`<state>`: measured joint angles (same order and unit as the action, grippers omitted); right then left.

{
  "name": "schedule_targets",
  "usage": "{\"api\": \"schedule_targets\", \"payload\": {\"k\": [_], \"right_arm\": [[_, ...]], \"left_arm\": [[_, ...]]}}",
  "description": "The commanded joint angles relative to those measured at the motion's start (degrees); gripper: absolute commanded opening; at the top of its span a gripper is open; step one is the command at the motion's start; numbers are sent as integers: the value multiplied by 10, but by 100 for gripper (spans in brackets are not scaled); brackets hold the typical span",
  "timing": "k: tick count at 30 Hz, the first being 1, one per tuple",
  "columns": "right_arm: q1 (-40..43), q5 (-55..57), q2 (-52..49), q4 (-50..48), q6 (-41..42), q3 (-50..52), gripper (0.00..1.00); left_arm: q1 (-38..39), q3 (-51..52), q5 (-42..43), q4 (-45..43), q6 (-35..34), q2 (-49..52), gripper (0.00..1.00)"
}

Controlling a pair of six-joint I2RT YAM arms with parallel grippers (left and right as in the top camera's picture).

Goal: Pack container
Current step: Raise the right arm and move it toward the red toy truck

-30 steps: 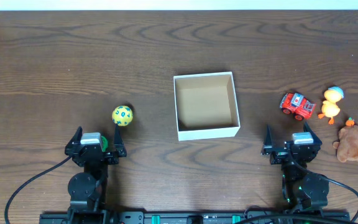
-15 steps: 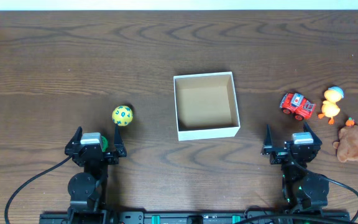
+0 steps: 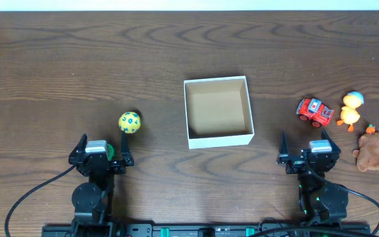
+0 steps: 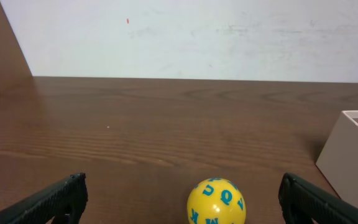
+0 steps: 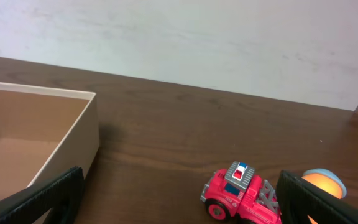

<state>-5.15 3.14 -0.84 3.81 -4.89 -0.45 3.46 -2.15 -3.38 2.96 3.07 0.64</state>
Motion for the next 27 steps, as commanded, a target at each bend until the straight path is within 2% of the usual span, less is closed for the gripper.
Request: {"api": "schedule_targets", "payload": {"k": [1,8,12,18,23,27], "right_arm": [[4,-2,4,2,-7,1,99],[4,-4,4,2,-7,1,99],[4,-6,4,3,33,1,99],[4,-6,-3,-3,107,-8,99],[11,-6,-49,-15,122,-63,99],[23,-7,-153,-12,121,-155,99]], "left_arm": [[-3,19,-3,8,8,1,98],[-3,19,-3,8,8,1,98],[-3,19,-3,5,7,1,98],[-3,-4,-3,13,-92,10,98],[-3,-96,-25,41,-97,73,98],[-3,-214,-65,105,-98,173,98]]}}
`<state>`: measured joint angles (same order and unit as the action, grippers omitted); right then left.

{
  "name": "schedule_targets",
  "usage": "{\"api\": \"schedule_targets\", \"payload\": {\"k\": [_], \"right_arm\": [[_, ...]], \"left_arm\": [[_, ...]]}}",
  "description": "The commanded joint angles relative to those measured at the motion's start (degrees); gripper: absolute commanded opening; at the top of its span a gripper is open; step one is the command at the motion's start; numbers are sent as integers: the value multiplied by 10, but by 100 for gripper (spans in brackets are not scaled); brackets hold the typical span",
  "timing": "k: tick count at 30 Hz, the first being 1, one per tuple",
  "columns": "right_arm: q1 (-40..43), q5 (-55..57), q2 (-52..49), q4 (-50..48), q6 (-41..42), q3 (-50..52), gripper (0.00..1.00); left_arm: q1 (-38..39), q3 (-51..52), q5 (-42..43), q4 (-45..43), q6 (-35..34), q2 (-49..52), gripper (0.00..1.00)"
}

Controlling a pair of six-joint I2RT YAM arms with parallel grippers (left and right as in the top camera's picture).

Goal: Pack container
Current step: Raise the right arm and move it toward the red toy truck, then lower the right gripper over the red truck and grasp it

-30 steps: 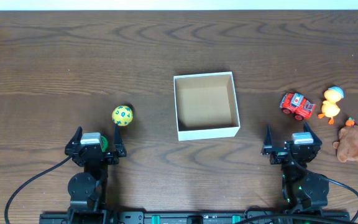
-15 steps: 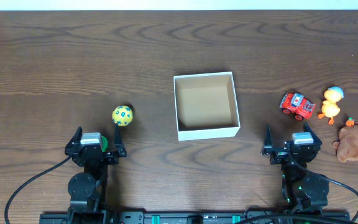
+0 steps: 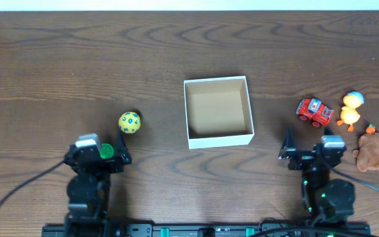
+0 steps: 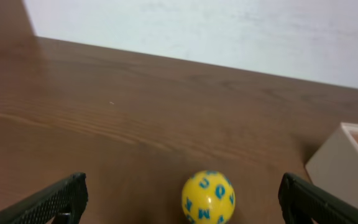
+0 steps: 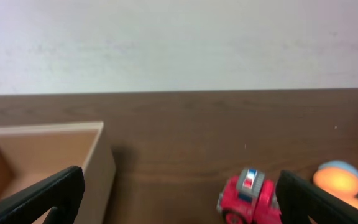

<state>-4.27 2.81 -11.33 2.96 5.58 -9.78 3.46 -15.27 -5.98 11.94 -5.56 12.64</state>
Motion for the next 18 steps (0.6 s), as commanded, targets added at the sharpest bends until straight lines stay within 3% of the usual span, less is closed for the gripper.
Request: {"api": "schedule_targets", "payload": {"k": [1,5,11,14,18], "right_arm": [[19,-4,-88,4,16,-96,99],[45,-58,-243,58,-16,-232,99],[116,-193,-483,225,-69,-484,99],[148,-233,-576,355,-150,-606,99],[176,-223,-690,595,-335,-765,99]], "left_arm": [[-3,-118,-40,35,-12,85,98],[-3,-229,-40,105,-34,191,98],[-3,-345,-35,212,-48,292,98],[-3,-354,-36,221,-46,301,98],[-3,-354,-36,221,-46,299,98]]}}
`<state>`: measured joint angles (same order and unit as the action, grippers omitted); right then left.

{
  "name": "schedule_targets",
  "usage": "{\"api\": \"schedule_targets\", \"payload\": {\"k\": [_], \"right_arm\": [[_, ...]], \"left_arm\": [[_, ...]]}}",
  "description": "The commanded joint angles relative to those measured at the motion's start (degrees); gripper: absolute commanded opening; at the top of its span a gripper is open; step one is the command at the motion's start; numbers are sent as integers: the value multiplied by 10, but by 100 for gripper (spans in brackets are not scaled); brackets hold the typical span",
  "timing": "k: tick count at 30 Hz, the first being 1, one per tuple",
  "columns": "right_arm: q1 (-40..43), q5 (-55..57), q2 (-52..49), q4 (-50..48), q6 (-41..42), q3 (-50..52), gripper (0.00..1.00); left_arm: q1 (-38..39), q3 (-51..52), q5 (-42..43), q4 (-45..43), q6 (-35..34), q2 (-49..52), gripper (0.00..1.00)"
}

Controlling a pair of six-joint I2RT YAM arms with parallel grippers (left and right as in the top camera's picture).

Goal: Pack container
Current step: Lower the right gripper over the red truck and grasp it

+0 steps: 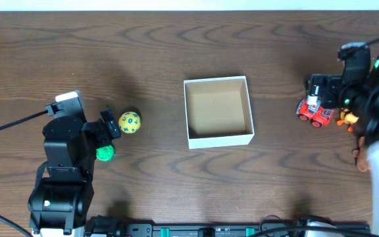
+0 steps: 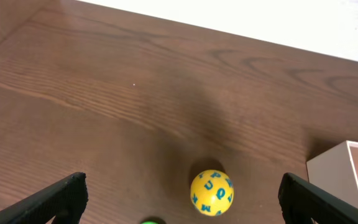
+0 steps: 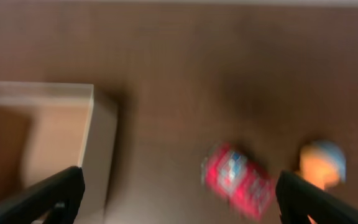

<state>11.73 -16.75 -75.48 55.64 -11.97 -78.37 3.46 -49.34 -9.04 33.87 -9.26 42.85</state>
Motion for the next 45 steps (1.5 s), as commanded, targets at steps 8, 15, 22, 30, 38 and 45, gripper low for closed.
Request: {"api": "schedule_targets", "payload": {"k": [8,15,22,30,38,45], "right_arm": [[18,83,-118,127,-225,-169,99],[20,87,-122,119,-553,-165,99],[24,92,-191,171,-568,-163,99],[25,121,-307,152,-572,-163,99],[26,136,-393,147,-565,-163,99],[26,135,-418,142,-565,-163,99]], "left_arm": [[-3,-13,-5,0,-9,-2,98],[-3,-13,-7,0,-9,-2,98],[-3,-13,-7,0,-9,-2,98],[-3,-13,-7,0,-9,-2,98],[-3,-13,-7,0,-9,-1,98],[-3,-13,-7,0,-9,2,98]]}}
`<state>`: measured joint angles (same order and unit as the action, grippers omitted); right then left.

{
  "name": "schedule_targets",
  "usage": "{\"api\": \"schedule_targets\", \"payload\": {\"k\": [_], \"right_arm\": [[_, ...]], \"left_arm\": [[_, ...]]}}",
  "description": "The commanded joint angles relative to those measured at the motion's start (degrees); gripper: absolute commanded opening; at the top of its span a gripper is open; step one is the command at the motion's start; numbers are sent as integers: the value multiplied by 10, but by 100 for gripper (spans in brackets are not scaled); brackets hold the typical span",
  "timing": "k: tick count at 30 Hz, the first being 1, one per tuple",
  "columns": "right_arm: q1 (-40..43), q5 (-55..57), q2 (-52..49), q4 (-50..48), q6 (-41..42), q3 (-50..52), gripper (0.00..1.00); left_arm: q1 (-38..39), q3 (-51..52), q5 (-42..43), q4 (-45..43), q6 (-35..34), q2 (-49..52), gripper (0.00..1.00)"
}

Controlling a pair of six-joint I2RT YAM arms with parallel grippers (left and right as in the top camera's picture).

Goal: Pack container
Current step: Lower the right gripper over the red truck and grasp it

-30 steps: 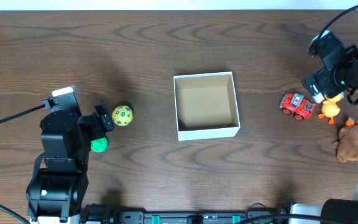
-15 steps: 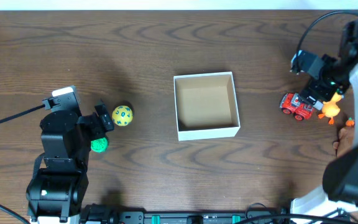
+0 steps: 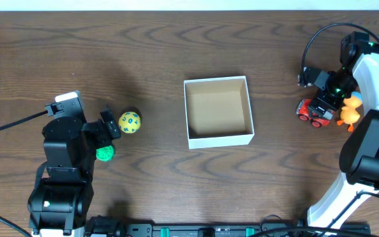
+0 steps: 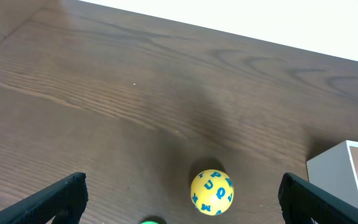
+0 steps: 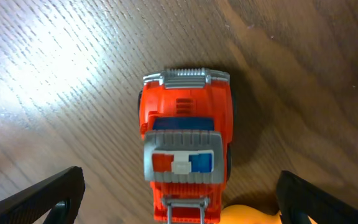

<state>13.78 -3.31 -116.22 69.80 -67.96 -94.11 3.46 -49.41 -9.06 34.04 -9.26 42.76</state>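
An open white box (image 3: 217, 112) stands mid-table with nothing showing inside. A red toy truck (image 5: 185, 155) lies right of it, also visible as the truck (image 3: 314, 112) from overhead. My right gripper (image 5: 179, 199) hangs open just above it, one finger (image 5: 42, 193) on each side, touching nothing. An orange duck (image 3: 351, 110) stands beside the truck. My left gripper (image 4: 179, 202) is open and raised, with a yellow lettered ball (image 4: 212, 193) ahead of it and a green ball (image 3: 104, 153) below.
The right arm (image 3: 374, 79) arches over the table's right side and hides what lies beneath it. The box corner (image 4: 347, 174) shows at the right of the left wrist view. The duck's edge (image 5: 247, 214) pokes in right next to the truck.
My right gripper has come down from high over the truck and box to close above the truck, still open. The left arm and both balls have not moved.
Both grippers first sat low and open at the table's front edge. Then both had lifted slightly. Later the left was raised beside the yellow ball and the right was out over the truck. Now the right is low over the truck.
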Motion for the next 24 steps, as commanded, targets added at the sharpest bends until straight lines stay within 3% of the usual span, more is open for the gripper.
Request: {"api": "schedule_targets", "payload": {"k": [1,24], "right_arm": [[6,0,-12,0,-5,-6,99],[6,-23,-20,-44,17,12,95]], "left_arm": [[-3,-12,-7,-2,-9,3,98],[-3,-12,-7,-2,-9,3,98]]}}
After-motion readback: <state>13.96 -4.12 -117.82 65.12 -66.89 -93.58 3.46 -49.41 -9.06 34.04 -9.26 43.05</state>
